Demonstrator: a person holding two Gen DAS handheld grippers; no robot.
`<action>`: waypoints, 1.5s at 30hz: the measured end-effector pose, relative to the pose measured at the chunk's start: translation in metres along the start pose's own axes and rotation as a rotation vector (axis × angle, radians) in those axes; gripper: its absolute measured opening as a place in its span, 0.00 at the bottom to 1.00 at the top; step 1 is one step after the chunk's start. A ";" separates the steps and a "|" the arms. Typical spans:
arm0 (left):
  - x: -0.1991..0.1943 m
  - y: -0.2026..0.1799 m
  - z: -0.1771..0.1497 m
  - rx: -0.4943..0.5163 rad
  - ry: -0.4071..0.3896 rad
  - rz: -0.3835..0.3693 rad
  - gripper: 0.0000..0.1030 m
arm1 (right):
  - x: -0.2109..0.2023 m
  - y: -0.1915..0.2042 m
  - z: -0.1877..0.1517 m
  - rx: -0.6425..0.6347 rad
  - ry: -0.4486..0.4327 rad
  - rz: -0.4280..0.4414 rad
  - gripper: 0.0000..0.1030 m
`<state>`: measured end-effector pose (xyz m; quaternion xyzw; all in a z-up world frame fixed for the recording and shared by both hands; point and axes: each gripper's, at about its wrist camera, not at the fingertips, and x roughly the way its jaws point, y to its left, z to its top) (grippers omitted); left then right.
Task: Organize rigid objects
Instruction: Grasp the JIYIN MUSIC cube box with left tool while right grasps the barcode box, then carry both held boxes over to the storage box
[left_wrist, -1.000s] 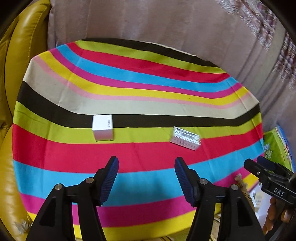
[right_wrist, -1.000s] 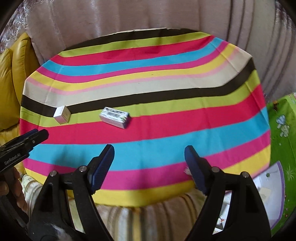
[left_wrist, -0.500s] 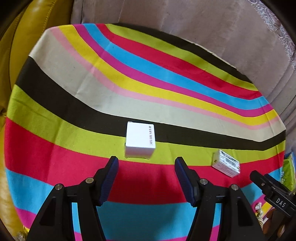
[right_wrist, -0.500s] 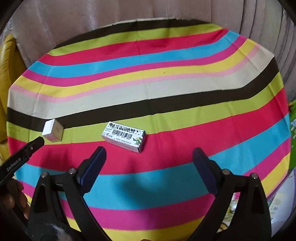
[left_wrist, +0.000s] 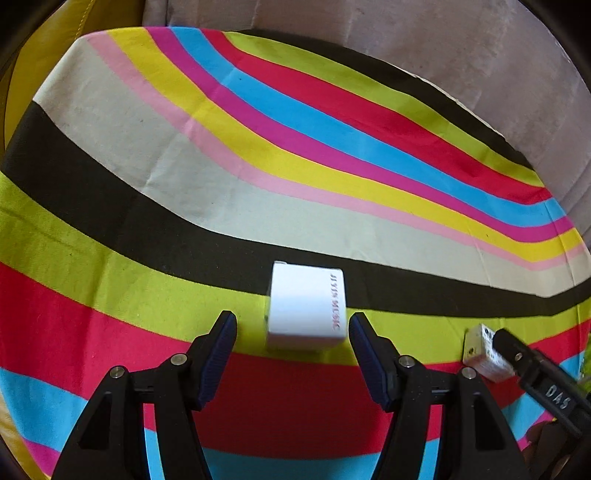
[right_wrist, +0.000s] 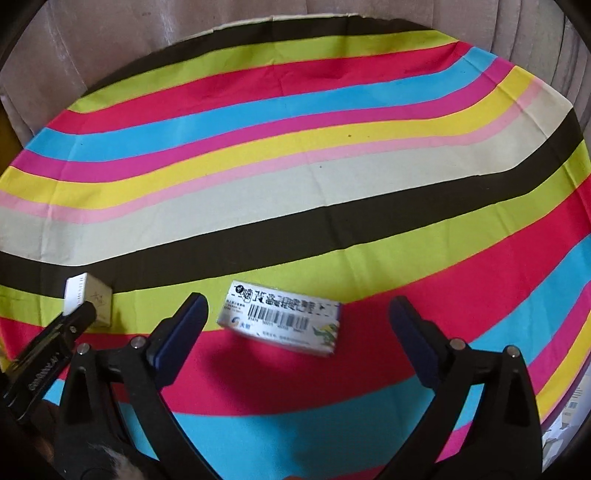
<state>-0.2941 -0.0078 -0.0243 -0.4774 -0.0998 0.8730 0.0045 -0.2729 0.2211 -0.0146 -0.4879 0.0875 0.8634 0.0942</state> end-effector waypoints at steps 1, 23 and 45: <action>0.002 0.001 0.000 -0.005 0.001 0.002 0.62 | 0.003 0.001 -0.001 0.001 0.003 -0.003 0.96; -0.049 -0.013 -0.044 0.089 -0.027 -0.078 0.43 | -0.025 -0.007 -0.049 -0.095 0.000 0.032 0.80; -0.125 -0.033 -0.131 0.035 -0.054 -0.151 0.43 | -0.098 -0.050 -0.110 -0.101 -0.047 0.038 0.80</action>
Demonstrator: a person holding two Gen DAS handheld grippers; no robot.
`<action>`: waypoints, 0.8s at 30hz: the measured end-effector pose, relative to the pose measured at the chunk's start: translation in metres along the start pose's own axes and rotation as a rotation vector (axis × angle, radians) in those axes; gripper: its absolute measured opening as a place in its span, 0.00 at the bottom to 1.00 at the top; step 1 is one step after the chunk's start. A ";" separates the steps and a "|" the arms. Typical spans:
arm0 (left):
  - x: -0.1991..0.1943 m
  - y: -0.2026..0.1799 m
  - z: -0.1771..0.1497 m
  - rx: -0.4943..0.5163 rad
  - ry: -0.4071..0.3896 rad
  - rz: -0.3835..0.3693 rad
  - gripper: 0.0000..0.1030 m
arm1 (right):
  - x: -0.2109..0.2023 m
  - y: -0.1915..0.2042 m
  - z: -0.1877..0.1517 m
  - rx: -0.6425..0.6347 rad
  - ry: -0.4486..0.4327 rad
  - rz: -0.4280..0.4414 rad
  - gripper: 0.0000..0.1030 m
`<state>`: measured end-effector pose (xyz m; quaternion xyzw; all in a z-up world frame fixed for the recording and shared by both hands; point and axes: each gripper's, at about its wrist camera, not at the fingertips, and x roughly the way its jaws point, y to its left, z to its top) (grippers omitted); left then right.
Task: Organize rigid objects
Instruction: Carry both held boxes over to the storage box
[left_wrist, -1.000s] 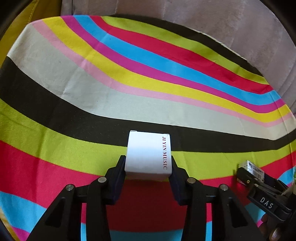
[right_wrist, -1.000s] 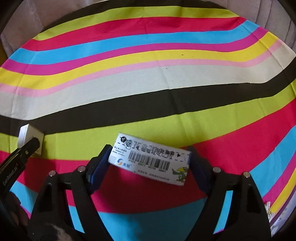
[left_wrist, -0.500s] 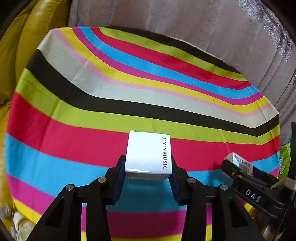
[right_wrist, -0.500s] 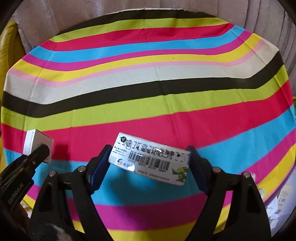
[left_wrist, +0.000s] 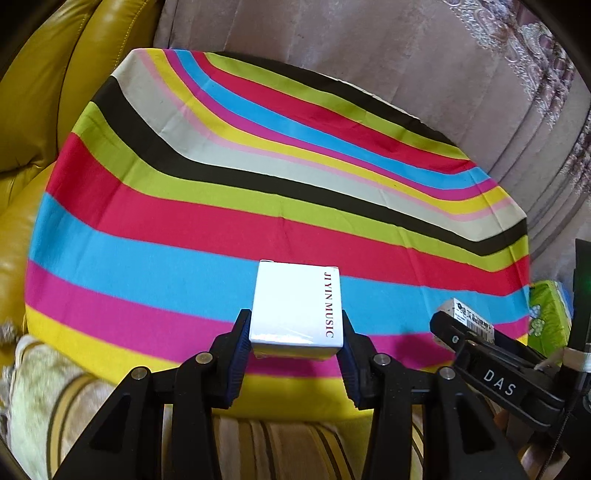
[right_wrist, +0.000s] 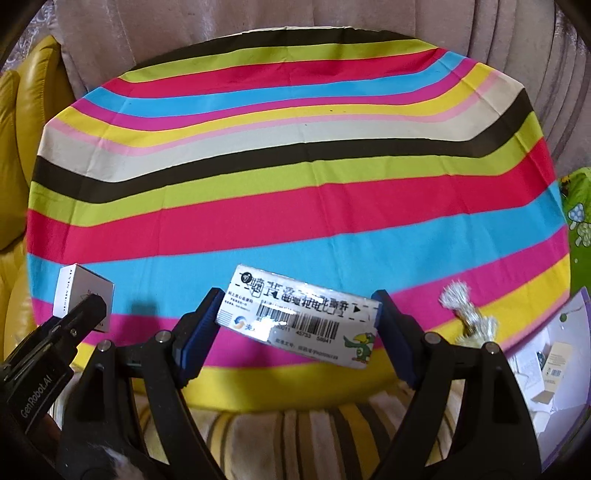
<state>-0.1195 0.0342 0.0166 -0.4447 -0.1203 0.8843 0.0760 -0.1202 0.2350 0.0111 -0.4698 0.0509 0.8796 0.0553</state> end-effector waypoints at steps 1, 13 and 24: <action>-0.004 -0.003 -0.004 0.004 -0.003 0.000 0.43 | -0.003 -0.001 -0.003 -0.001 -0.002 0.001 0.80; -0.036 -0.032 -0.043 0.078 -0.020 0.015 0.43 | -0.046 -0.016 -0.039 0.000 -0.034 0.003 0.80; -0.062 -0.060 -0.072 0.146 -0.032 -0.021 0.43 | -0.084 -0.041 -0.069 0.016 -0.068 -0.024 0.80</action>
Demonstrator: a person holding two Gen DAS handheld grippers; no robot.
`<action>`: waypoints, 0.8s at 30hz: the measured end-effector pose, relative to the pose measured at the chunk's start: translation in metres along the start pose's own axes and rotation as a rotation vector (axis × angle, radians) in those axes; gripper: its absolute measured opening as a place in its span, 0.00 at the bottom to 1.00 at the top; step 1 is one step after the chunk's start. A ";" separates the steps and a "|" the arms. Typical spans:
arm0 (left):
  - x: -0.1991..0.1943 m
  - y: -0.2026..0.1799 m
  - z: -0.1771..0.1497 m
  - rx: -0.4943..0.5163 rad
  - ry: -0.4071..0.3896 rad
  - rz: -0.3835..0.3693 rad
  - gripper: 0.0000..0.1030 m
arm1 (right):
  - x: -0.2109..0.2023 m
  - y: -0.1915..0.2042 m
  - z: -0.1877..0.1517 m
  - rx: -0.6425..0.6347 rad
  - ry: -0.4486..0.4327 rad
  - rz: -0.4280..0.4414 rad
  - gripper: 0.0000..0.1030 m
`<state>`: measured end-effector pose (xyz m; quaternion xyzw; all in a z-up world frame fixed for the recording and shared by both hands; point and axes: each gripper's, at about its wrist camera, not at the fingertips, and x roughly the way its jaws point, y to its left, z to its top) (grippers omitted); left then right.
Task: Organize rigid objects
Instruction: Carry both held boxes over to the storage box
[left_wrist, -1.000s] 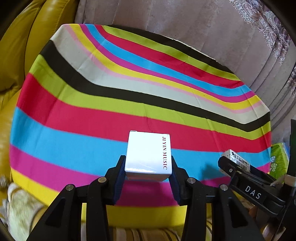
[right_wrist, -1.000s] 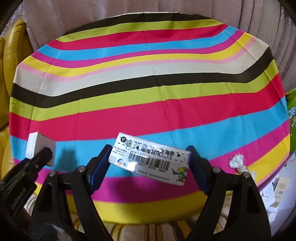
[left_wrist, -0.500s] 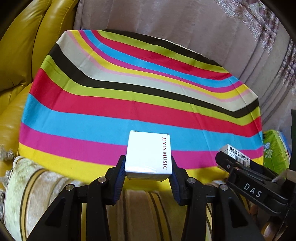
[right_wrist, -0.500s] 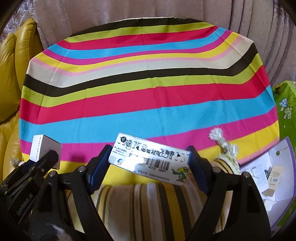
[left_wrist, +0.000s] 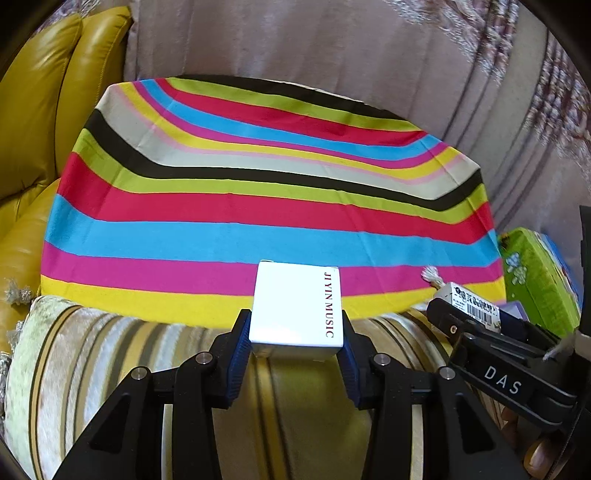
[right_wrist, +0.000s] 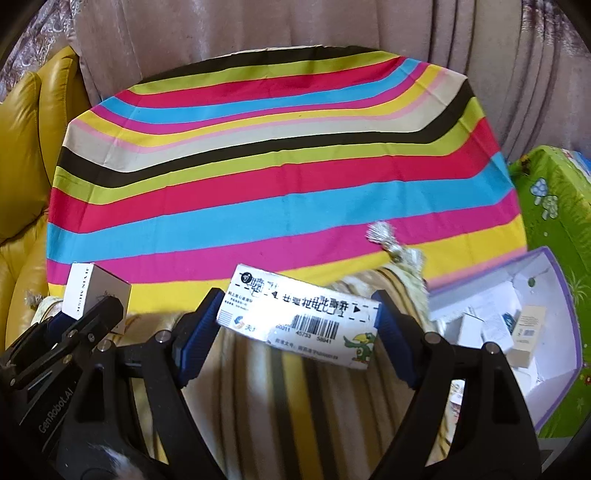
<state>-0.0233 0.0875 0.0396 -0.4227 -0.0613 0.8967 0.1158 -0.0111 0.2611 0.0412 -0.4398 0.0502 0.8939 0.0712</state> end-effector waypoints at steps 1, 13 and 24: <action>-0.002 -0.003 -0.002 0.006 -0.001 -0.005 0.43 | -0.003 -0.003 -0.003 0.001 -0.003 -0.004 0.80; -0.017 -0.052 -0.020 0.116 -0.002 -0.057 0.43 | -0.038 -0.052 -0.026 0.033 -0.027 -0.057 0.80; -0.011 -0.091 -0.033 0.201 0.039 -0.109 0.43 | -0.048 -0.111 -0.046 0.102 -0.001 -0.119 0.80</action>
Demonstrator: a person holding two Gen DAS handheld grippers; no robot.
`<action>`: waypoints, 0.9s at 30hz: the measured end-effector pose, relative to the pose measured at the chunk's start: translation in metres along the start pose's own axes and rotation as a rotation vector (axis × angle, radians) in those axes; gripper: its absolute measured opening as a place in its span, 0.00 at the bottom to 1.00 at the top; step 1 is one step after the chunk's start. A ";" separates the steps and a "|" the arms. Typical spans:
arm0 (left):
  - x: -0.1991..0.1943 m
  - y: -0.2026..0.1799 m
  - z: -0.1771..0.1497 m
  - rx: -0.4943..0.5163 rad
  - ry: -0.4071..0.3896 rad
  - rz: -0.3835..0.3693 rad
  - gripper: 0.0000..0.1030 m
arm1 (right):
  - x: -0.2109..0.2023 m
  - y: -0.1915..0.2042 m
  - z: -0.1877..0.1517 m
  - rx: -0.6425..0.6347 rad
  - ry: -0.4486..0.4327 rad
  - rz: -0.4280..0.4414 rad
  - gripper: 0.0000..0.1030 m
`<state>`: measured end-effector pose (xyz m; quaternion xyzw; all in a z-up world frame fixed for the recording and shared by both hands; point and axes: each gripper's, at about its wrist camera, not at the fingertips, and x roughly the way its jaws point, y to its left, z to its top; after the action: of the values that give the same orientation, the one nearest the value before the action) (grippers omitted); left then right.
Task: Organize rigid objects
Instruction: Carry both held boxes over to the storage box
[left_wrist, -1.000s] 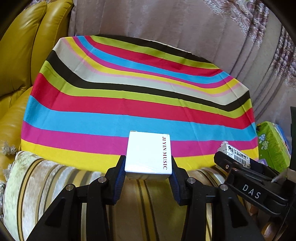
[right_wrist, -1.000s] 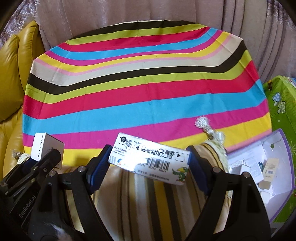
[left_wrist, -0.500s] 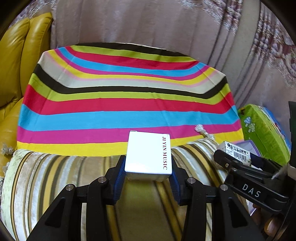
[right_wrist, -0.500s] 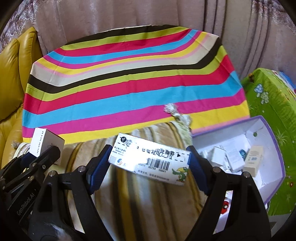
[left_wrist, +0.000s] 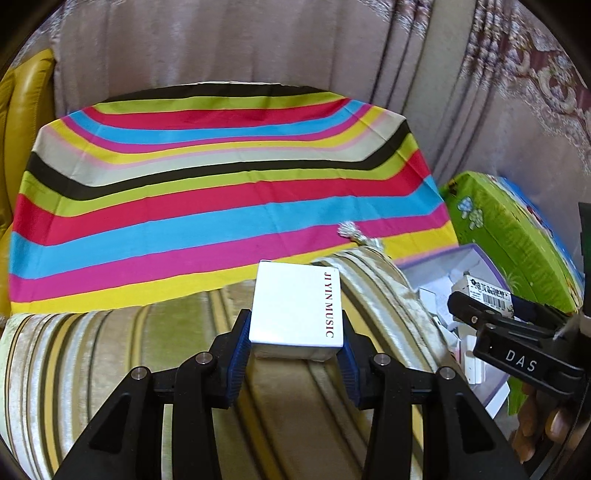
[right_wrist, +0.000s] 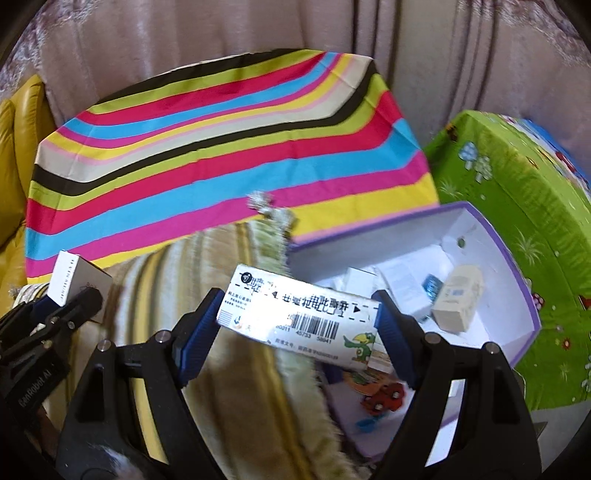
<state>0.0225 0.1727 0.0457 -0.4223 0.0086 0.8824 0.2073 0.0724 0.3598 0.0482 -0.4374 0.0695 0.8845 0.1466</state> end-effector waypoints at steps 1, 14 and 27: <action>0.002 -0.006 -0.001 0.013 0.005 -0.008 0.43 | 0.000 -0.005 -0.002 0.006 0.004 -0.006 0.80; 0.020 -0.075 0.000 0.160 0.032 -0.109 0.43 | -0.004 -0.065 -0.014 0.078 0.014 -0.103 0.80; 0.042 -0.127 -0.001 0.255 0.093 -0.210 0.43 | -0.001 -0.102 -0.021 0.104 0.031 -0.167 0.80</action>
<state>0.0470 0.3035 0.0339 -0.4315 0.0858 0.8272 0.3497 0.1211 0.4507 0.0365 -0.4472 0.0810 0.8575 0.2413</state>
